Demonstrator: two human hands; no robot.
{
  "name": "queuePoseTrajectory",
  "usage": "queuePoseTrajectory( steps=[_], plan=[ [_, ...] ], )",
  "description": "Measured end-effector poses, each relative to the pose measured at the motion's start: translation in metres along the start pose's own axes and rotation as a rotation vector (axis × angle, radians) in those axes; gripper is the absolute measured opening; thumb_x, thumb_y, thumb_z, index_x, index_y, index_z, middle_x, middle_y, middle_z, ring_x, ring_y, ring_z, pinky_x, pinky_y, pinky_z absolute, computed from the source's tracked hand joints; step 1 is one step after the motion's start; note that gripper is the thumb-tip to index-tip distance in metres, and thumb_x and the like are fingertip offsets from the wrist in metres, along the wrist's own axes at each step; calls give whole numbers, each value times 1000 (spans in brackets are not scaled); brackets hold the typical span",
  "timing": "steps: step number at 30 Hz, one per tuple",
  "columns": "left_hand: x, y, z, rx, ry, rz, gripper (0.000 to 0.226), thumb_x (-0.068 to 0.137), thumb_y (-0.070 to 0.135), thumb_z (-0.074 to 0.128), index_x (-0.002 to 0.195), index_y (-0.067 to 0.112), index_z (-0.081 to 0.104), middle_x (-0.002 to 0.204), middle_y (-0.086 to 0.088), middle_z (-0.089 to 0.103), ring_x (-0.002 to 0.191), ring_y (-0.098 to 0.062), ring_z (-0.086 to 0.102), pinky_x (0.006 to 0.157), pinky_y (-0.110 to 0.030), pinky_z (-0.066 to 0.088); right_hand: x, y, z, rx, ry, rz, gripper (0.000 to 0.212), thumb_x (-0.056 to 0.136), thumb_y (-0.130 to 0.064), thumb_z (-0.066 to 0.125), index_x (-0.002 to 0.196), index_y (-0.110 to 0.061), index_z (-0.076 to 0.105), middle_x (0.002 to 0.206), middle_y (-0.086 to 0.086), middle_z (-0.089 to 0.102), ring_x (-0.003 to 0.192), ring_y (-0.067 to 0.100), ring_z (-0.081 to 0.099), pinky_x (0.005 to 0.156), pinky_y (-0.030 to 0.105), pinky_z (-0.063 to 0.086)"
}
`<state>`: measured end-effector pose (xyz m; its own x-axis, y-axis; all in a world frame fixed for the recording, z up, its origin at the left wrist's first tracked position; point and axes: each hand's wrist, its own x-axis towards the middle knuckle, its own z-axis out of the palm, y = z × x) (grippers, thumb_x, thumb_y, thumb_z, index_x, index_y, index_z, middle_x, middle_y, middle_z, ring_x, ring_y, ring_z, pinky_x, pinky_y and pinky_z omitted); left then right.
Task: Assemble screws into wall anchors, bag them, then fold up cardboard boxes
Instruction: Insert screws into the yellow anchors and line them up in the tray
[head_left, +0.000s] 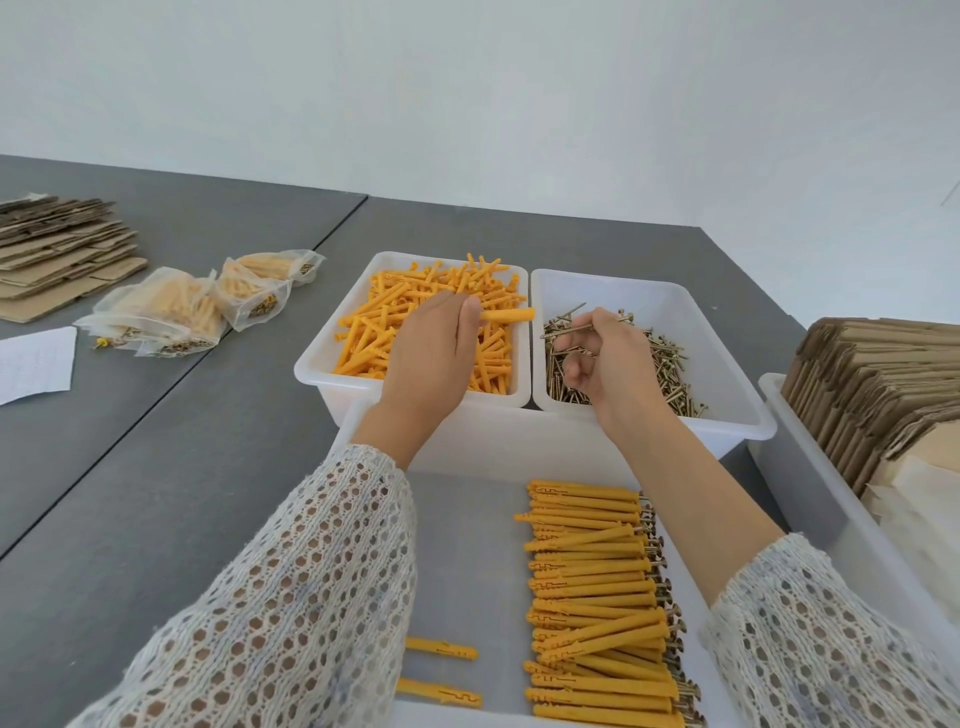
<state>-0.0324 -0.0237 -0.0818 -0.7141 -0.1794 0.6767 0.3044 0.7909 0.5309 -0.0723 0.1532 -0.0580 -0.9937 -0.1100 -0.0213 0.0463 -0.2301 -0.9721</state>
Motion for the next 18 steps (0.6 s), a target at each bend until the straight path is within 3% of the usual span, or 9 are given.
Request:
queuePoseTrajectory(
  steps=[4,11,18],
  plan=[
    [0,3,-2,41,-30,34,40,108,26,38,74,14,56,66,3,55,65,-18,56,55,-42,44,-3,-1,1,-10,7,-18,27,103,-17,38,84,-12,56,65,5,65,42,17,42,46,24,37],
    [-2,7,0,91,-59,39,45,108,31,38,73,10,57,61,2,53,57,-17,49,50,-35,36,-5,-3,-1,86,60,-75,26,105,-16,36,86,-11,53,68,8,65,40,16,44,45,25,38],
    [-3,13,4,6,-86,65,41,107,26,42,69,14,54,54,15,39,50,-5,39,49,-26,26,-6,1,3,24,26,-82,29,107,-17,35,87,-10,55,70,7,67,43,16,49,48,27,43]
  ],
)
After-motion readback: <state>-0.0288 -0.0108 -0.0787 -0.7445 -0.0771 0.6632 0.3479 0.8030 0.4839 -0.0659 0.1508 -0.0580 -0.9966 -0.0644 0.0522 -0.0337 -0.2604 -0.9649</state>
